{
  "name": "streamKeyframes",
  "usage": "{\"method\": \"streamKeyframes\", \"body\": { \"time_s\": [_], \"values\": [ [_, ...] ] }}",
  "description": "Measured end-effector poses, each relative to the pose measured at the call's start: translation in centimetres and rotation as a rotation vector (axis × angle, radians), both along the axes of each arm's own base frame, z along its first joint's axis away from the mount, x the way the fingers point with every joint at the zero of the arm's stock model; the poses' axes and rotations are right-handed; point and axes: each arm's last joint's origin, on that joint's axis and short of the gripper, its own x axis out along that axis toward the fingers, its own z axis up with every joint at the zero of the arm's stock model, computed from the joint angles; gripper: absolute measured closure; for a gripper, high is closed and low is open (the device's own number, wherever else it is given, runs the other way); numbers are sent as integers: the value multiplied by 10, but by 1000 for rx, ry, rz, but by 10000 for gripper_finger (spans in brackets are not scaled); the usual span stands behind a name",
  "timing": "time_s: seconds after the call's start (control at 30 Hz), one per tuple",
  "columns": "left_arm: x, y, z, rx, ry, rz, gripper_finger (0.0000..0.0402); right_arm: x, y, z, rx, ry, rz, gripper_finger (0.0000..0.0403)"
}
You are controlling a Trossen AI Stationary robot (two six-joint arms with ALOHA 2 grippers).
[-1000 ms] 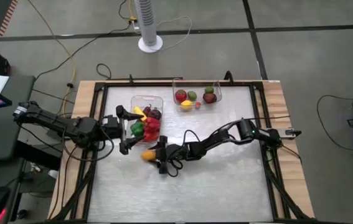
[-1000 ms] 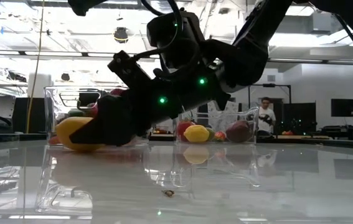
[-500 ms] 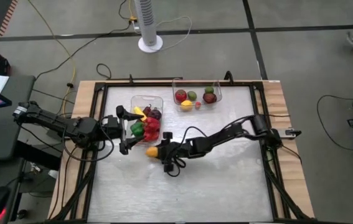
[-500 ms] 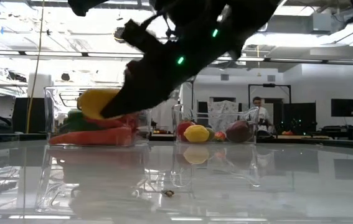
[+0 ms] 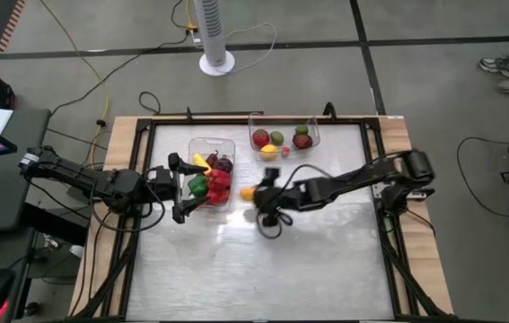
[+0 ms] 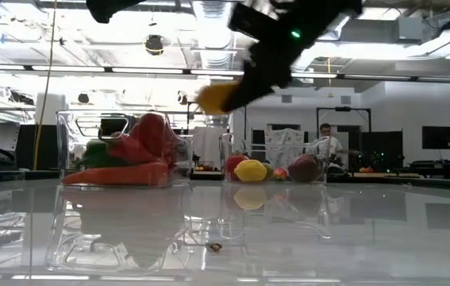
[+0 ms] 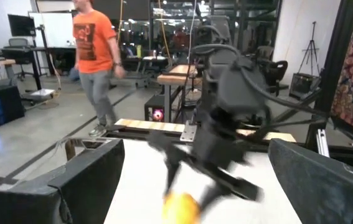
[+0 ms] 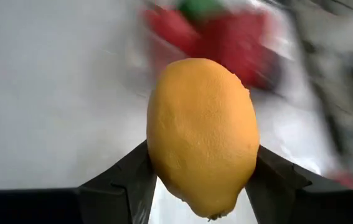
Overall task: Sort produce into baskets
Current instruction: Put the yellow lemon into the top transparent bin
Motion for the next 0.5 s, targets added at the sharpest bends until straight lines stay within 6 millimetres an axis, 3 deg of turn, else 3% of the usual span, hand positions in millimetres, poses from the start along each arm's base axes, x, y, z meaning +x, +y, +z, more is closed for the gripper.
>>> {"method": "streamKeyframes", "body": {
  "time_s": [0.23,0.5],
  "values": [
    [0,1,0,10,0,20,15,-56,-48,-1,-192,-124,-382,171],
    [0,1,4,6,-33,35,15,-75,-132,-10,-127,-149,-545,166]
  ]
}}
